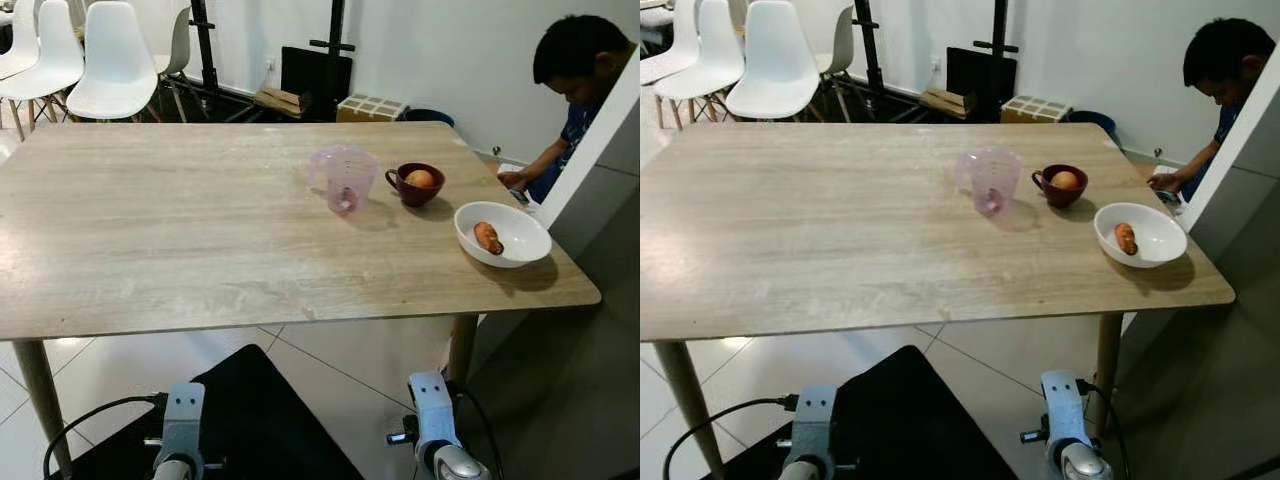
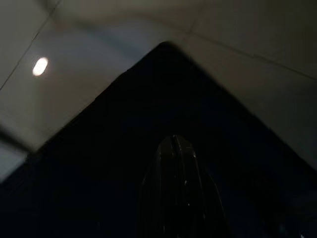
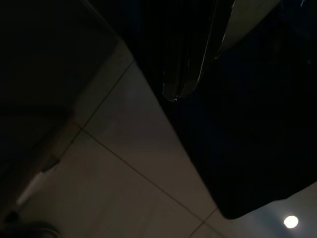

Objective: Restocking fridge

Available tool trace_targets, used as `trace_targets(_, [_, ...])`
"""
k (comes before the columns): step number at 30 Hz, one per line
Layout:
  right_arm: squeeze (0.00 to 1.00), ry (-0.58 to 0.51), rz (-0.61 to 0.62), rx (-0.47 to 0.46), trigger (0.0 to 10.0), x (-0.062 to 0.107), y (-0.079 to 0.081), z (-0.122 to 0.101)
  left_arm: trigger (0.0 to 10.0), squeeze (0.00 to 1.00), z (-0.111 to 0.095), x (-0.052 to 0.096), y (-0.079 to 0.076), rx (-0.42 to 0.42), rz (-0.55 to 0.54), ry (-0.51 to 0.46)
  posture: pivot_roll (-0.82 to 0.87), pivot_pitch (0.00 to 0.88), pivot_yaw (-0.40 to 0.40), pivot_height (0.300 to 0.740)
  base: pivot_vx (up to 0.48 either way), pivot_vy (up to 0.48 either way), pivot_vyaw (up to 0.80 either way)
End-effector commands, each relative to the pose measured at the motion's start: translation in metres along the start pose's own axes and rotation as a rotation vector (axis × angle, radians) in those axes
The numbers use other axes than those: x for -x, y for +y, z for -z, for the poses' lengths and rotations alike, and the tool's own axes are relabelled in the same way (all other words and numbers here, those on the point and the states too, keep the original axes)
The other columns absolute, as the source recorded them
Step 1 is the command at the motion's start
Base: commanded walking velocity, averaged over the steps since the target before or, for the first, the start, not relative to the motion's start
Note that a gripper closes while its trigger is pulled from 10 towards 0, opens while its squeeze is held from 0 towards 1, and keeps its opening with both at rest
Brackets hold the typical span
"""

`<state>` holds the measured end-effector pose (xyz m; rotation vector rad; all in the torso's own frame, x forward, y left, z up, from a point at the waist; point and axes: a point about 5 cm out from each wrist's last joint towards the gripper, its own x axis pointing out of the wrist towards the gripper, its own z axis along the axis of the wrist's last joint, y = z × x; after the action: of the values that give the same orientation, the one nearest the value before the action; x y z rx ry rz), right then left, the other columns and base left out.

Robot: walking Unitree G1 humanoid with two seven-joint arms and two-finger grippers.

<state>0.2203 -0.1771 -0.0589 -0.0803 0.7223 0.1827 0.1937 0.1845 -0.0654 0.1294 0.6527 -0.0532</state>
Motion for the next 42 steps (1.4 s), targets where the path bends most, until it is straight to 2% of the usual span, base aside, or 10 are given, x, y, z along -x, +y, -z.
trace_targets(1, [0.00,-0.025,-0.171,-0.010,10.0,0.000,0.004,-0.006,10.0,0.00,-0.004,0.004,0.002,-0.048,0.112,-0.065,-0.07,0.070,-0.045,0.707,0.000,0.000,0.00])
trace_targets(4, [0.00,-0.021,-0.451,-0.008,10.0,0.006,0.013,-0.006,10.0,0.00,-0.006,0.011,0.000,-0.070,0.244,-0.121,-0.08,0.073,-0.046,0.707,0.000,0.000,0.00])
trace_targets(9, [0.00,-0.018,-0.835,0.113,10.0,0.027,-0.005,-0.019,10.0,0.00,-0.022,0.027,0.005,-0.040,0.445,-0.283,-0.08,0.080,-0.046,0.707,0.000,0.000,0.00])
trace_targets(13, [0.00,-0.017,-0.971,0.158,10.0,0.038,-0.012,-0.035,10.0,0.00,-0.037,0.031,0.009,-0.074,0.493,-0.373,-0.08,0.084,-0.048,0.707,0.000,0.000,0.00])
trace_targets(17, [0.00,-0.160,-1.175,0.176,10.0,0.065,-0.006,-0.093,10.0,0.00,-0.062,0.035,0.009,-0.084,0.655,-0.447,-0.08,0.088,-0.055,0.707,0.000,0.000,0.00])
trace_targets(21, [0.00,-0.230,-1.273,0.210,10.0,0.083,0.002,-0.118,10.0,0.00,-0.070,0.035,0.003,-0.116,0.733,-0.462,-0.07,0.088,-0.055,0.707,0.000,0.000,0.00])
trace_targets(27, [0.00,-0.442,-1.467,0.249,10.0,0.134,0.016,-0.174,10.0,0.00,-0.107,0.051,-0.020,-0.134,0.899,-0.573,-0.08,0.089,-0.045,0.707,0.000,0.000,0.00])
trace_targets(34, [0.00,-0.700,-1.478,0.190,10.0,0.160,0.021,-0.226,10.0,0.00,-0.167,0.075,-0.029,-0.113,0.928,-0.743,-0.09,0.092,-0.041,0.707,0.000,0.000,0.00])
trace_targets(38, [0.00,-0.861,-1.200,0.238,10.0,0.146,0.024,-0.264,10.0,0.00,-0.219,0.086,-0.031,-0.109,0.863,-0.893,-0.08,0.092,-0.044,0.707,0.000,0.000,0.00])
trace_targets(42, [0.00,-0.826,-0.878,0.323,10.0,0.118,0.027,-0.288,10.0,0.00,-0.246,0.066,-0.016,-0.187,0.588,-0.891,-0.08,0.101,-0.049,0.707,0.000,0.000,0.00])
